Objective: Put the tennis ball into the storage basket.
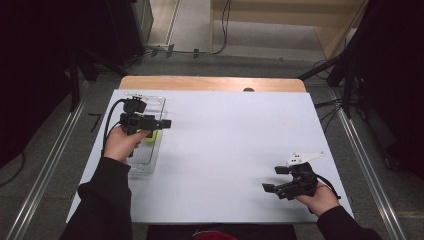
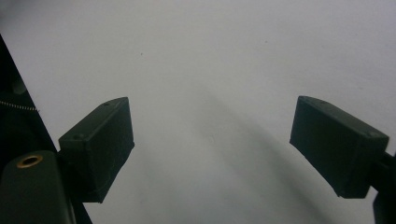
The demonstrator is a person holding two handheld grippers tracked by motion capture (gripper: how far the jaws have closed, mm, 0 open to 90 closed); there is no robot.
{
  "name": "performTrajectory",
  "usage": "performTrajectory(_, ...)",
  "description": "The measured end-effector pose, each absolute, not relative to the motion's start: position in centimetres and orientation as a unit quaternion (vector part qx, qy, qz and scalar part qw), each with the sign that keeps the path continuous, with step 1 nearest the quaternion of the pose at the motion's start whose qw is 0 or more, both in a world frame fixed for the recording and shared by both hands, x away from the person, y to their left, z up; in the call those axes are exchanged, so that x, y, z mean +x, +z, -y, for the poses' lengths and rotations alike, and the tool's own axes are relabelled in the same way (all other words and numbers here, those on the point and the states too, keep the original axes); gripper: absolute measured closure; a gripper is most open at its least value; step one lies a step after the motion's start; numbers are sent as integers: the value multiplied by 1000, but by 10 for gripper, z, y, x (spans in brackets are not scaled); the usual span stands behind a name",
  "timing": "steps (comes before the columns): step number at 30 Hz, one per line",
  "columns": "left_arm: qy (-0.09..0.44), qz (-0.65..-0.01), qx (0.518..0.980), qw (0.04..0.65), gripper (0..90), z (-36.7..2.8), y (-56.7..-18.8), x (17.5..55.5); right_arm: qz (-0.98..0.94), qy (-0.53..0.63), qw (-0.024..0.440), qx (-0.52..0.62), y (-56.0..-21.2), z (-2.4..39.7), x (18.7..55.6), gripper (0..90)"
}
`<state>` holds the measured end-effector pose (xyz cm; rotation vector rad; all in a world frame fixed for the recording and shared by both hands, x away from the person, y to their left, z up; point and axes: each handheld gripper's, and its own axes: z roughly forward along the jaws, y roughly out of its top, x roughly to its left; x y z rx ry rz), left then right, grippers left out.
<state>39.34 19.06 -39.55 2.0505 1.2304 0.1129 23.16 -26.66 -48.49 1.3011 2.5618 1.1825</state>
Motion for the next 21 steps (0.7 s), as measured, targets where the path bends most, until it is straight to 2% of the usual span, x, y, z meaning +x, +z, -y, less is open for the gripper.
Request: performTrajectory(21,31,-452,816,360,242,-165,-403,384,-823,381,20,420,-485,267,231,115)
